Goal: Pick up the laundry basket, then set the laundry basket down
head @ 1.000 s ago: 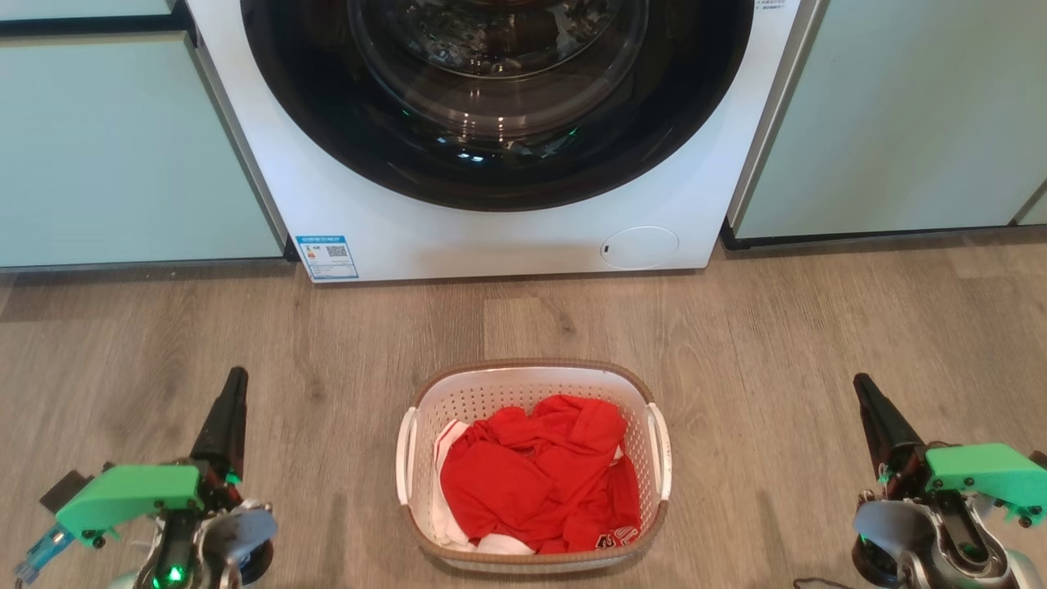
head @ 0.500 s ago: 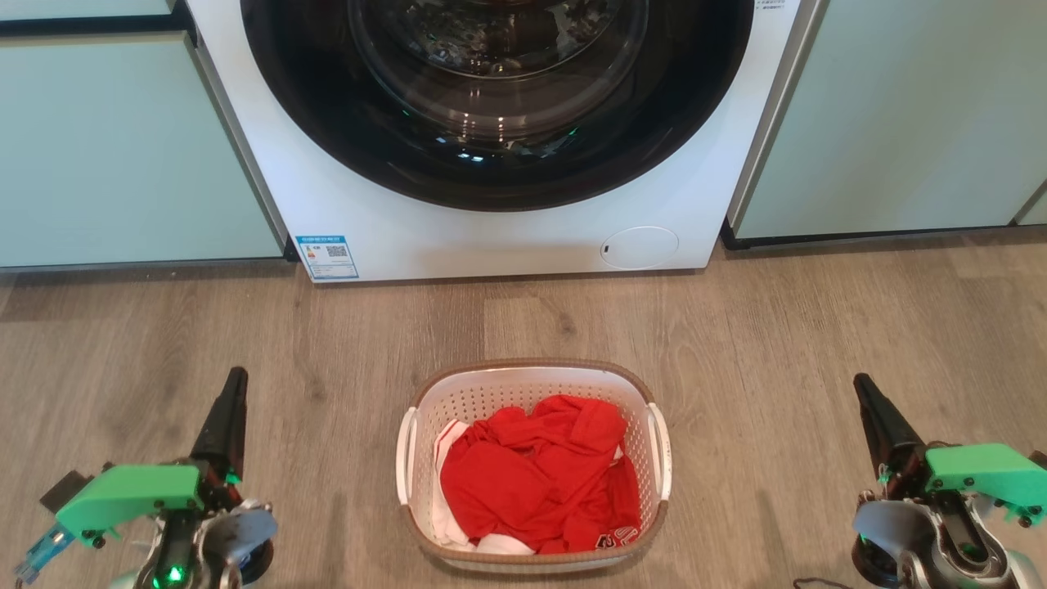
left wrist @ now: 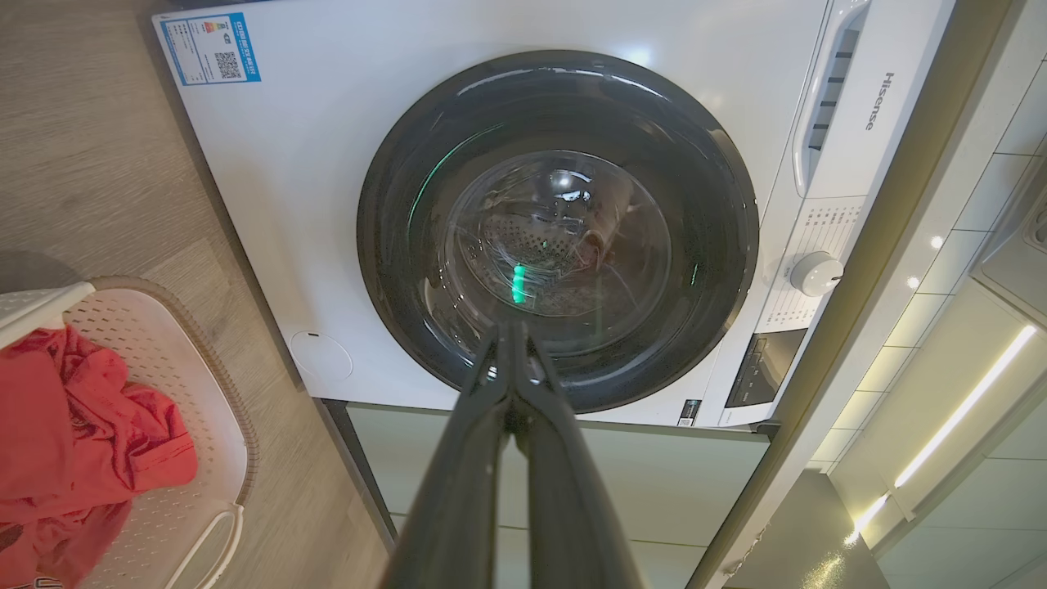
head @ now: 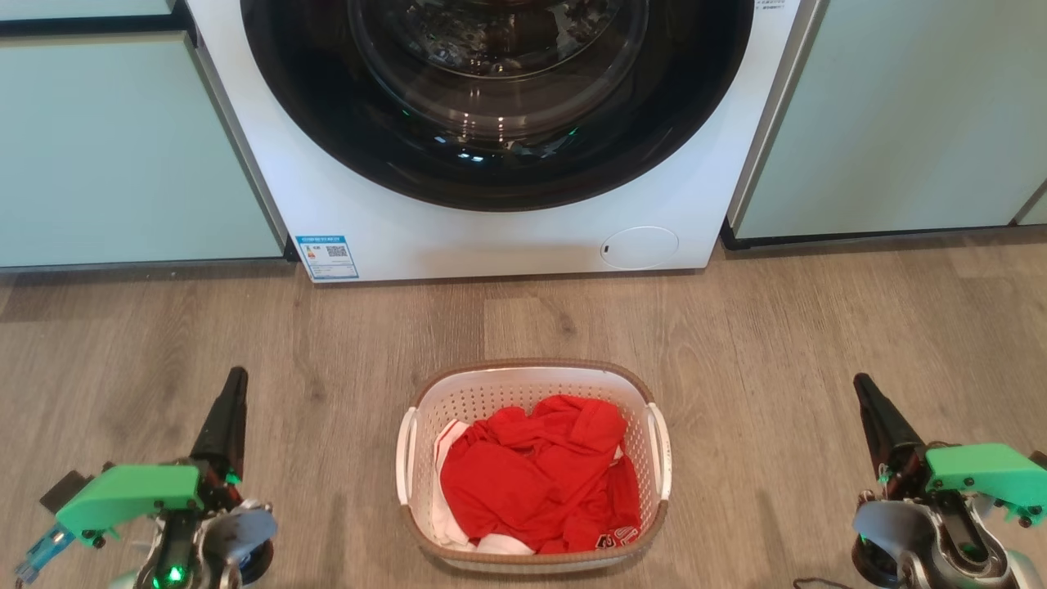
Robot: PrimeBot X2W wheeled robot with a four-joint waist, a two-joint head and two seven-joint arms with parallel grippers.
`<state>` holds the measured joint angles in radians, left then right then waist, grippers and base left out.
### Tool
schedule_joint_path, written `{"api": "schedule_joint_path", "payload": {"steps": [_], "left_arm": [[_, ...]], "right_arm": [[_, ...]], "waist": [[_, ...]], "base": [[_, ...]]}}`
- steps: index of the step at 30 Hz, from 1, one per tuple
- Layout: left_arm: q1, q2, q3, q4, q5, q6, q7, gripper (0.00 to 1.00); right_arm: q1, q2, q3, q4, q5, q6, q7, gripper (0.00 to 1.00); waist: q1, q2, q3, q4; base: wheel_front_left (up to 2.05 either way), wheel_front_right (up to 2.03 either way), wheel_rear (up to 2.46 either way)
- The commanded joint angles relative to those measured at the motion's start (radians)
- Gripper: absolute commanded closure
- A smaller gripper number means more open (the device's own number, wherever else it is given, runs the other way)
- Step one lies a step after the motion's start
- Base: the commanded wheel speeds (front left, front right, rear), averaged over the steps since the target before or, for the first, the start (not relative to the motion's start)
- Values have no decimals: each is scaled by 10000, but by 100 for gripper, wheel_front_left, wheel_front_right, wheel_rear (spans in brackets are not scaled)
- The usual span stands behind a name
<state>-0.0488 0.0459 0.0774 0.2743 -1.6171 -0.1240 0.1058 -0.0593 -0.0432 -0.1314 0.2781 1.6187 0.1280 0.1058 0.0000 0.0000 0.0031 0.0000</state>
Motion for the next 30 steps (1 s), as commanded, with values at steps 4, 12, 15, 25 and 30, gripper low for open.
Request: {"api": "schedule_joint_path", "payload": {"steps": [4,12,15,25,30], "left_arm": [[-591,43,363,-294,84,-67,74,100],[-591,43,363,-294,84,-67,73,100],[-591,43,363,-294,84,-67,73,100],[7,0,-9,34,-1,9,-9,0],[438,-22,-62,600,14,11,-55,0]], "right_arm": [[-486,-70,178,-334,-99,27,74,100],[-486,-70,178,-334,-99,27,73,100],[-486,-70,178,-334,-99,27,73,100],[3,4,10,31,-2,0,-8,0],[338,92,100,636,-11,0,-47,0]], "waist": [[0,0,0,0],[0,0,0,0],[0,0,0,0],[0,0,0,0],[0,0,-1,-1]], "base": [[0,0,0],[0,0,0],[0,0,0],[0,0,0],[0,0,0]]}}
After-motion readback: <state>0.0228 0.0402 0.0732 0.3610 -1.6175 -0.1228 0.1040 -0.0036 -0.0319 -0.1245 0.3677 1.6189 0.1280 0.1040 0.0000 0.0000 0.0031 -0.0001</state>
